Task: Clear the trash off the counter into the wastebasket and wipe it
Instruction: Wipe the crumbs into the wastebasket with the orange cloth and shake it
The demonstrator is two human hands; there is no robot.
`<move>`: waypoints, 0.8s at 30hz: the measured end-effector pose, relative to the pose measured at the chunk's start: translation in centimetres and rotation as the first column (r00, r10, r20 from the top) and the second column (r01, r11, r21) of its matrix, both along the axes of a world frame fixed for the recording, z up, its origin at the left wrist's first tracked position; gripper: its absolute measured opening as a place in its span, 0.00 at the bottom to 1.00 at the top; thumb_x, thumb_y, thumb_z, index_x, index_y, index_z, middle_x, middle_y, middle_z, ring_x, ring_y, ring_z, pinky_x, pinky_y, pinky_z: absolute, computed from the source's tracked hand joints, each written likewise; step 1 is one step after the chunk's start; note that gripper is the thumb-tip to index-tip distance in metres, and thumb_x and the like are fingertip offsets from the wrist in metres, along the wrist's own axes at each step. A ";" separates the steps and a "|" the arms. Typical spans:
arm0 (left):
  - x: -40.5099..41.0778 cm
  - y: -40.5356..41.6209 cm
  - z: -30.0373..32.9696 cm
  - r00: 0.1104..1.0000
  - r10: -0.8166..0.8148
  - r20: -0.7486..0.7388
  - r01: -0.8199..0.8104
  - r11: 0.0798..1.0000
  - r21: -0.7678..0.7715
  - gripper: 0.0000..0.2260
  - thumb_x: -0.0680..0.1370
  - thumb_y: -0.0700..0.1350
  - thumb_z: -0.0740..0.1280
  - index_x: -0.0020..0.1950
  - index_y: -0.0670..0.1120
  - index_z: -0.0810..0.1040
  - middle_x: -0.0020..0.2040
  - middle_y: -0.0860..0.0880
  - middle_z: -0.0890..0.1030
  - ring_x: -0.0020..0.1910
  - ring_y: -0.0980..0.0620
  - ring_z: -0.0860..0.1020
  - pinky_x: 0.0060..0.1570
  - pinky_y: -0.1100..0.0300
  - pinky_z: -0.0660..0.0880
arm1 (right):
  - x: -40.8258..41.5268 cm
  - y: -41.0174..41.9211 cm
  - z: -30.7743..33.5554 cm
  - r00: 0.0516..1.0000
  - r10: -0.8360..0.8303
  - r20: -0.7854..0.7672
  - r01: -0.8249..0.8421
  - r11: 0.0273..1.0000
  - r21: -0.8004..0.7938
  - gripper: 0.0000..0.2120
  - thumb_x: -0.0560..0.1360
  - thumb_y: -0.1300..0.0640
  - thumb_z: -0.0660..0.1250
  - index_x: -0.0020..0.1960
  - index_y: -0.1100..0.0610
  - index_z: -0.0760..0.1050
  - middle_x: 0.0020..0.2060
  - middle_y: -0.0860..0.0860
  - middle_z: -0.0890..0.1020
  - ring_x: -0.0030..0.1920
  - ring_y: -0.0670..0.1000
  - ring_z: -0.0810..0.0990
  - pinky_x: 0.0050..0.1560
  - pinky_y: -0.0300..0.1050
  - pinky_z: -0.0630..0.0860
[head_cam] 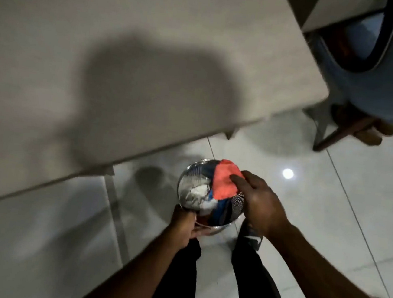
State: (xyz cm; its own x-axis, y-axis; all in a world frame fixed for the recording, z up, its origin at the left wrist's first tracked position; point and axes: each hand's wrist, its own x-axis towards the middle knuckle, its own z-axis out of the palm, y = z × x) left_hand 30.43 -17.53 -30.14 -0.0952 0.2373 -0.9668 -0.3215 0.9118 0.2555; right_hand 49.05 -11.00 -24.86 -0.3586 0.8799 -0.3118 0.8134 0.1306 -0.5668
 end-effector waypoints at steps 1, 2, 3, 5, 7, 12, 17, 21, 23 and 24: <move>0.6 0.1 -2.8 1.000 0.001 -0.017 -0.002 1.000 -0.018 0.09 0.77 0.46 0.64 0.53 0.46 0.81 0.40 0.46 0.88 0.37 0.44 0.87 0.30 0.52 0.82 | 0.6 -0.6 -2.3 0.998 -0.039 0.043 0.039 0.999 -0.005 0.19 0.76 0.59 0.63 0.67 0.55 0.76 0.64 0.61 0.78 0.63 0.63 0.77 0.63 0.53 0.74; 1.1 0.2 -5.7 1.000 -0.001 -0.027 0.000 0.999 -0.033 0.09 0.79 0.45 0.62 0.55 0.45 0.80 0.44 0.45 0.88 0.39 0.44 0.86 0.30 0.52 0.82 | 1.3 -1.4 -4.5 0.994 -0.098 0.040 0.099 0.994 -0.043 0.23 0.72 0.62 0.63 0.68 0.59 0.75 0.65 0.65 0.77 0.62 0.66 0.77 0.61 0.56 0.75; 1.7 0.2 -8.4 0.999 -0.011 -0.033 0.009 0.999 -0.050 0.11 0.80 0.42 0.61 0.59 0.44 0.79 0.49 0.42 0.87 0.42 0.43 0.85 0.30 0.52 0.82 | 2.0 -2.1 -6.5 0.993 -0.099 0.063 0.103 0.993 -0.059 0.26 0.70 0.63 0.62 0.68 0.60 0.75 0.65 0.67 0.76 0.62 0.68 0.77 0.59 0.59 0.76; 2.5 0.4 -12.6 0.999 -0.045 -0.026 0.043 0.996 -0.075 0.14 0.80 0.36 0.58 0.64 0.43 0.76 0.57 0.40 0.83 0.45 0.44 0.83 0.31 0.51 0.82 | 2.8 -3.1 -10.2 0.989 -0.114 0.097 0.123 0.987 -0.099 0.26 0.71 0.61 0.60 0.69 0.60 0.73 0.67 0.67 0.75 0.63 0.68 0.75 0.60 0.59 0.76; 3.4 0.8 -16.1 0.998 -0.056 -0.021 0.054 0.995 -0.090 0.15 0.80 0.35 0.58 0.65 0.41 0.75 0.56 0.39 0.82 0.43 0.44 0.83 0.33 0.49 0.81 | 3.5 -3.6 -13.6 0.986 -0.129 0.106 0.142 0.982 -0.125 0.25 0.73 0.60 0.58 0.70 0.60 0.72 0.68 0.66 0.73 0.65 0.68 0.74 0.63 0.59 0.74; 4.0 0.5 -20.6 0.995 -0.098 0.003 0.098 0.991 -0.095 0.17 0.77 0.30 0.58 0.61 0.41 0.78 0.48 0.42 0.86 0.41 0.44 0.86 0.35 0.48 0.84 | 3.1 -3.8 -19.1 0.988 -0.128 0.091 0.138 0.984 -0.111 0.24 0.72 0.61 0.70 0.68 0.60 0.73 0.65 0.68 0.76 0.62 0.69 0.76 0.57 0.60 0.78; 2.7 -1.2 -18.9 0.997 -0.072 0.023 0.075 0.986 -0.152 0.10 0.80 0.33 0.58 0.61 0.36 0.73 0.52 0.37 0.78 0.46 0.41 0.80 0.52 0.43 0.77 | 1.9 -3.6 -17.5 0.986 -0.164 0.026 0.166 0.978 -0.122 0.26 0.73 0.57 0.70 0.70 0.58 0.70 0.69 0.64 0.73 0.65 0.65 0.74 0.61 0.59 0.77; 1.5 0.7 -13.6 0.992 -0.124 0.025 0.126 0.976 -0.177 0.15 0.83 0.47 0.58 0.63 0.37 0.73 0.57 0.36 0.78 0.57 0.37 0.77 0.62 0.41 0.71 | 1.3 -4.4 -10.6 0.970 -0.239 -0.042 0.234 0.967 -0.097 0.25 0.73 0.61 0.70 0.69 0.60 0.72 0.66 0.65 0.75 0.63 0.66 0.76 0.60 0.60 0.78; 1.4 3.4 -8.3 0.969 -0.242 0.041 0.245 0.963 -0.113 0.25 0.82 0.58 0.55 0.68 0.40 0.72 0.63 0.37 0.77 0.60 0.38 0.77 0.62 0.41 0.71 | 1.1 -4.6 -5.7 0.962 -0.268 -0.045 0.265 0.962 -0.059 0.27 0.69 0.63 0.72 0.67 0.60 0.74 0.64 0.65 0.77 0.61 0.66 0.78 0.55 0.59 0.79; 1.5 4.7 -5.4 0.952 -0.303 0.034 0.305 0.951 -0.053 0.28 0.81 0.63 0.53 0.66 0.42 0.74 0.62 0.38 0.79 0.60 0.39 0.78 0.59 0.43 0.74 | 0.8 -4.8 -3.4 0.957 -0.286 -0.044 0.284 0.958 -0.031 0.26 0.69 0.61 0.71 0.67 0.60 0.75 0.63 0.65 0.78 0.61 0.65 0.79 0.54 0.58 0.80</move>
